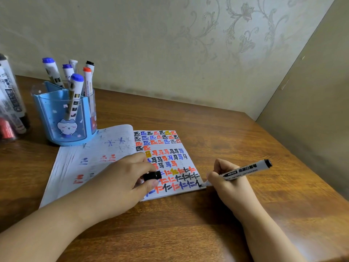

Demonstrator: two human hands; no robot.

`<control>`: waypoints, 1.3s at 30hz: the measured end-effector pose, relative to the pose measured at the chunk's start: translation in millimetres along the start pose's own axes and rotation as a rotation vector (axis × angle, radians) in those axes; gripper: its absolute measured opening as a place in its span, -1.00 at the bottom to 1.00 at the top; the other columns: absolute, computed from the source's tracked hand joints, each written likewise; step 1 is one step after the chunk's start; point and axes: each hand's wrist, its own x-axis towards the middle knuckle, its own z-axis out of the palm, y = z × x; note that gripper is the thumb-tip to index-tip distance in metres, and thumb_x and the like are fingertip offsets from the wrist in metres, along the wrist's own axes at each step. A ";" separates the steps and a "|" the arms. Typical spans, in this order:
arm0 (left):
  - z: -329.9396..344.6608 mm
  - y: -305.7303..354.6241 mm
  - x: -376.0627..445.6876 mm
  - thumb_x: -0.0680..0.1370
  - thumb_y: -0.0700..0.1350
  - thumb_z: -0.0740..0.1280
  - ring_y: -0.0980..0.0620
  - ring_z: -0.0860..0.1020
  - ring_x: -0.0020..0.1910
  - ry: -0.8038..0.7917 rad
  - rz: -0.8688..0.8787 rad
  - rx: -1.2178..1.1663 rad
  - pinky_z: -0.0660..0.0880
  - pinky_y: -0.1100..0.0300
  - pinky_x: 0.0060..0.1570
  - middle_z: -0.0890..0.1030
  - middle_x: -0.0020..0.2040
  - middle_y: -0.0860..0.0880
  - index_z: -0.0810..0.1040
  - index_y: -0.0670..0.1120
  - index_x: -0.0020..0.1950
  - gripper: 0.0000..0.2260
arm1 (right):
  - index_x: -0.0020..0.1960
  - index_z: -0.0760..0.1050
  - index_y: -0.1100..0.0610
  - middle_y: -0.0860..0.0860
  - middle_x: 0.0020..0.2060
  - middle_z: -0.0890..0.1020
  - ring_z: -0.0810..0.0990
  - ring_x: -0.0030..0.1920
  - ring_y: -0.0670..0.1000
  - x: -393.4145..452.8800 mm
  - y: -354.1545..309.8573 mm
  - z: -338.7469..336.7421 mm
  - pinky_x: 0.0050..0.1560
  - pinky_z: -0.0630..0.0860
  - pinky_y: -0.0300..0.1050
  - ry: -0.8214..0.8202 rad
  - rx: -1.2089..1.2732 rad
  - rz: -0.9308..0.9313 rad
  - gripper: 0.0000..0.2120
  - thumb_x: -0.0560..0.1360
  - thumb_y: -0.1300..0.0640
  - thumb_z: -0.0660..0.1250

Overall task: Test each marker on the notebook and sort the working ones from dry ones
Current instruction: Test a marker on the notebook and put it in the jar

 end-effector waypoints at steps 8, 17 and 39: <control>-2.1 -0.4 -1.1 0.51 0.12 0.22 0.38 0.39 -0.02 0.020 0.000 -0.042 0.35 0.48 -0.14 0.38 -0.08 0.31 0.40 0.22 0.00 -0.91 | -0.35 0.26 0.14 -0.12 -0.59 0.32 0.25 -0.56 -0.15 1.6 -0.2 1.0 -0.55 0.19 -0.33 0.037 -0.017 0.023 -0.72 0.46 0.30 0.29; -5.5 1.1 -1.2 0.52 0.09 0.25 0.42 0.37 -0.02 0.027 -0.001 -0.045 0.34 0.49 -0.16 0.38 -0.12 0.31 0.31 0.25 -0.16 -0.88 | -0.35 0.25 0.15 -0.07 -0.55 0.29 0.23 -0.53 -0.11 -0.6 1.6 -1.5 -0.53 0.16 -0.29 0.024 -0.006 0.015 -0.71 0.44 0.33 0.28; -66.0 -38.7 1.0 0.55 0.01 0.25 0.23 0.48 -0.03 0.225 -0.282 -0.140 0.37 0.46 -0.19 0.53 -0.02 0.17 0.48 0.12 0.16 -0.81 | -0.27 0.33 0.16 0.00 -0.53 0.30 0.23 -0.50 -0.08 41.5 -107.1 100.7 -0.48 0.17 -0.25 -0.064 0.791 0.024 -0.78 0.55 0.22 0.21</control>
